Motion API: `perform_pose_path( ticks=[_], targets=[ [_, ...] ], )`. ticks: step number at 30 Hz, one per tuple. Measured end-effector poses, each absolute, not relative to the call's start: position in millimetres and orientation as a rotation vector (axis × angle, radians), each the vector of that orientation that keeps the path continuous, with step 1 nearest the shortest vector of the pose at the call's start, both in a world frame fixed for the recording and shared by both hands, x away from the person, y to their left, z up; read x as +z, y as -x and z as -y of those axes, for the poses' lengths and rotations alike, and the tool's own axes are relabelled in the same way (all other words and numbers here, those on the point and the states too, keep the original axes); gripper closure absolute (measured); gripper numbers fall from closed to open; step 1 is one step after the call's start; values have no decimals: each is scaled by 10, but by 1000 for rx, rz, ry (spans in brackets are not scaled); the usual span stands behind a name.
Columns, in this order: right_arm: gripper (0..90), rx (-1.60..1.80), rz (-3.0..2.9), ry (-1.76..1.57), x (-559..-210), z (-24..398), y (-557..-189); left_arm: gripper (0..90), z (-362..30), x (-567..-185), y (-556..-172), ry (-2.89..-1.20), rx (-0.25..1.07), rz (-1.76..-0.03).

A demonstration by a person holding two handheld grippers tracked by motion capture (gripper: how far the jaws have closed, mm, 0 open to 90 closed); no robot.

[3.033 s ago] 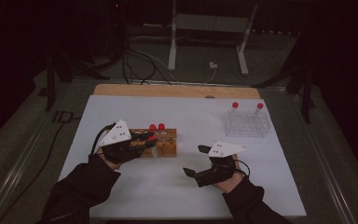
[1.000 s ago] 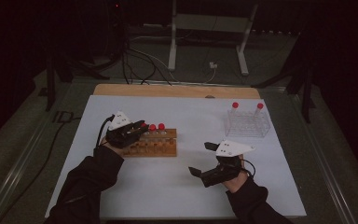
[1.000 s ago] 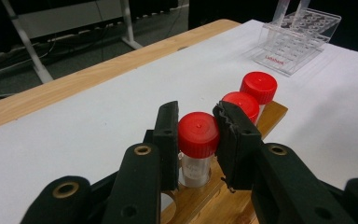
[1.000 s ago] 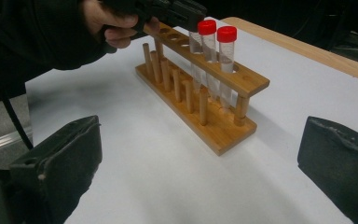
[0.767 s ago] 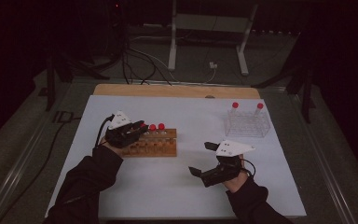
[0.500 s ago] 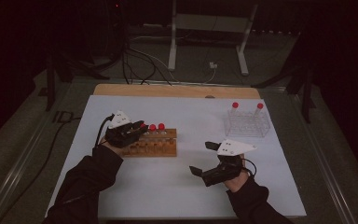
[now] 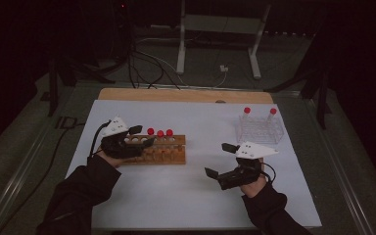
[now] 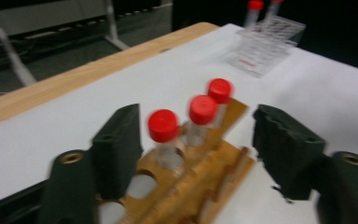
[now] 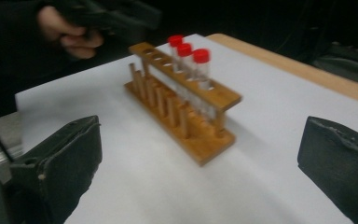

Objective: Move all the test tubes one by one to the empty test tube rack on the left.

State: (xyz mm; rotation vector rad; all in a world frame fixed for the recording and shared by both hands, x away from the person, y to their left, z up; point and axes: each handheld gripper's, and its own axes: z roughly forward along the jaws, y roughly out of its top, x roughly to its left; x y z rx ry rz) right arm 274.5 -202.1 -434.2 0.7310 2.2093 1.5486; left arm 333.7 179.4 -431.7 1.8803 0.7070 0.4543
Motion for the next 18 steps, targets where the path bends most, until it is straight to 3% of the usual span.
perform_pose_path(
  ticks=[3, 8, 18],
  targets=[
    [0, 1543, -2174, -748, -4304, 2092, -2787, 156, -1817, -4310, -3246, -1886, 441, -704],
    [0, 1527, -2099, -792, -4242, 2268, -2888, 28, -1857, -4319, -3096, -1877, 396, -678],
    [0, 1434, -1930, -933, -4172, 2709, -3150, 5, -1905, -4394, -2849, -1877, 380, -648]
  ],
)
